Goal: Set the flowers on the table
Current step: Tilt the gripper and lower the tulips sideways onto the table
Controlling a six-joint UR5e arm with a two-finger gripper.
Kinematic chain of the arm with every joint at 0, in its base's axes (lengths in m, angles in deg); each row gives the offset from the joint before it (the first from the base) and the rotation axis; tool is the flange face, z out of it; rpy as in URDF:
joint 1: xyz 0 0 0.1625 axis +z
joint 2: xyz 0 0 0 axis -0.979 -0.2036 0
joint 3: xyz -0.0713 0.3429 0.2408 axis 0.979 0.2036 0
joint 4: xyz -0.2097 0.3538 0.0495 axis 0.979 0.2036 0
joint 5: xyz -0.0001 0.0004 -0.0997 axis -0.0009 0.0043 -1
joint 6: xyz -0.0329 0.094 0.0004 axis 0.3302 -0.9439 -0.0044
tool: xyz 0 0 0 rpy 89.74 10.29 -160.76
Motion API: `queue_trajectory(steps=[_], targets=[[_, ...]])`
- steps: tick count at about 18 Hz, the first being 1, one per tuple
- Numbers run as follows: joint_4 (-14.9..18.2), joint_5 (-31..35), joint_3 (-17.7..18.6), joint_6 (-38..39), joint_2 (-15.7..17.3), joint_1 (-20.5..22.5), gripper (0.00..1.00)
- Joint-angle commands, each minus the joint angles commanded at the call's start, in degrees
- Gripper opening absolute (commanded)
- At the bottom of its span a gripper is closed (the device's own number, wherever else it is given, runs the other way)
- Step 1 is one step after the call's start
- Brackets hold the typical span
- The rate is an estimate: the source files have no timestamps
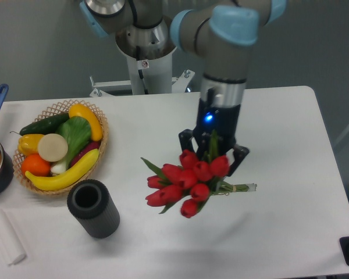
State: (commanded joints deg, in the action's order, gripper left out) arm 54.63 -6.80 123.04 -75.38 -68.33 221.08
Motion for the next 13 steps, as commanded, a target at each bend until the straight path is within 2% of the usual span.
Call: queue_trajectory(steps=[2, 7, 9, 13], targets=[[2.0, 1.5, 1.3, -3.2, 0.0, -0.6, 0.46], [7.1, 12.8, 4.7, -13.3, 0.0, -3.1, 0.46], [9.1, 14.4, 6.2, -15.6, -0.1, -3.2, 0.46], [9.3, 16.1, 8.2, -17.1, -0.5, -3.3, 0.46]])
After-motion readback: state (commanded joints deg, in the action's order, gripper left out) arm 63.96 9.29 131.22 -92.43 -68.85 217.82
